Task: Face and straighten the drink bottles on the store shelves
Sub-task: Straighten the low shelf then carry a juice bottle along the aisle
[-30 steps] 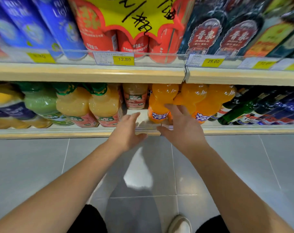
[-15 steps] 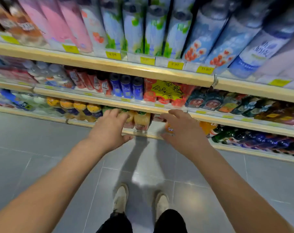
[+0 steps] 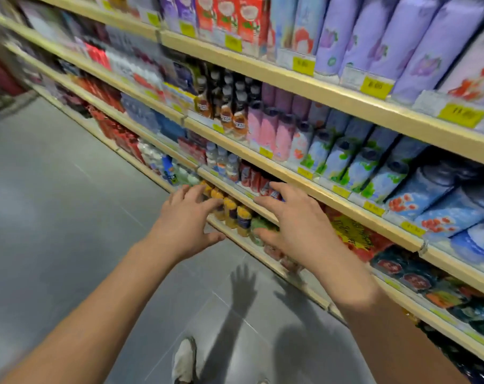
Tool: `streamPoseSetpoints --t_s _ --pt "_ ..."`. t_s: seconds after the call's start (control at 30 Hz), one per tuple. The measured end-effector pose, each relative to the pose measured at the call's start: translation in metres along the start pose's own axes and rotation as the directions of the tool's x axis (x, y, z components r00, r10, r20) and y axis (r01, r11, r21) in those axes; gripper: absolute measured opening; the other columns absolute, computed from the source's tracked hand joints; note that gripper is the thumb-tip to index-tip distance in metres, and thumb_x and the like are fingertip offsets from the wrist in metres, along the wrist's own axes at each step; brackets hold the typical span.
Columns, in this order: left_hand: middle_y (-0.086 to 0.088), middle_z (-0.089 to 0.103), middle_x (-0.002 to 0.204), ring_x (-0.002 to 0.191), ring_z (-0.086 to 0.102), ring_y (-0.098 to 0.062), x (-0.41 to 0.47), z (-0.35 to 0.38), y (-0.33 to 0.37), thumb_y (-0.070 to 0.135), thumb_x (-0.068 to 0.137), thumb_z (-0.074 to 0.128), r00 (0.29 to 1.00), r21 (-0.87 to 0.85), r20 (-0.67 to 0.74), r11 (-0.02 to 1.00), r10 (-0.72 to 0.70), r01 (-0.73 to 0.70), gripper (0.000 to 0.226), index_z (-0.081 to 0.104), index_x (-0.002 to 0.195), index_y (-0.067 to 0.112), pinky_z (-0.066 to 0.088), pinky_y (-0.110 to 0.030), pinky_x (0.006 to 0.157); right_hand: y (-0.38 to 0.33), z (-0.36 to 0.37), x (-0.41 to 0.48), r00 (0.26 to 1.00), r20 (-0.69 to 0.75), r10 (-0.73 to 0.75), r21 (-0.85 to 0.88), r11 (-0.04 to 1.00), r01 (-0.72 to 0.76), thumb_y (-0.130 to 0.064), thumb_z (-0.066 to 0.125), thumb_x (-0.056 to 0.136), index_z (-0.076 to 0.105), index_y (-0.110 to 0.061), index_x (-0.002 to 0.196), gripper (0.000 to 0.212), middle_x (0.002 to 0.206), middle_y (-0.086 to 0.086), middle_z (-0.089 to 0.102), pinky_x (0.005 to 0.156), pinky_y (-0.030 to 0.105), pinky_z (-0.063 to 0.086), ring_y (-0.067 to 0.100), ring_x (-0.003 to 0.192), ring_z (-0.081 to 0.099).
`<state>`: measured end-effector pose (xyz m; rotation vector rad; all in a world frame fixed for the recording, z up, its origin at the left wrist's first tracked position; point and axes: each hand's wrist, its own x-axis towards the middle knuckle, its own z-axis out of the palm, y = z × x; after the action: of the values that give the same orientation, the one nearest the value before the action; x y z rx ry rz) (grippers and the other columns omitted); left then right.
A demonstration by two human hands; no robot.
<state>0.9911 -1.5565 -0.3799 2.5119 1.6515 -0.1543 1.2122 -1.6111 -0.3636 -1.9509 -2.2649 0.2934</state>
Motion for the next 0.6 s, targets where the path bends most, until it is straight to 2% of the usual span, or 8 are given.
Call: streamPoseSetpoints --t_s 0.33,0.6 --pt "-0.002 0.011 0.165 0.15 0.009 -0.033 -0.035 -0.03 -0.186 0.07 0.078 0.062 0.967 -0.053 -0.033 0.967 -0.252 0.25 0.078 0.036 0.147 0.045 0.018 -0.049 0.121 -0.154 0.021 0.121 0.974 0.054 -0.221 -0.047 0.974 0.223 -0.063 0.066 0.089 0.045 -0.041 0.151 0.069 0.167 0.003 0.025 0.12 0.047 0.028 0.029 0.151 0.027" --pt "-0.001 0.016 0.164 0.149 0.011 -0.031 -0.057 -0.04 -0.366 0.066 0.078 0.065 0.94 -0.145 -0.051 0.934 -0.337 0.327 0.077 0.037 0.147 0.044 0.019 -0.048 0.12 -0.298 0.047 0.228 0.953 0.057 -0.297 -0.022 0.954 0.299 -0.061 0.068 0.087 0.045 -0.037 0.151 0.072 0.162 0.001 0.034 0.115 0.043 0.036 0.025 0.146 0.036"
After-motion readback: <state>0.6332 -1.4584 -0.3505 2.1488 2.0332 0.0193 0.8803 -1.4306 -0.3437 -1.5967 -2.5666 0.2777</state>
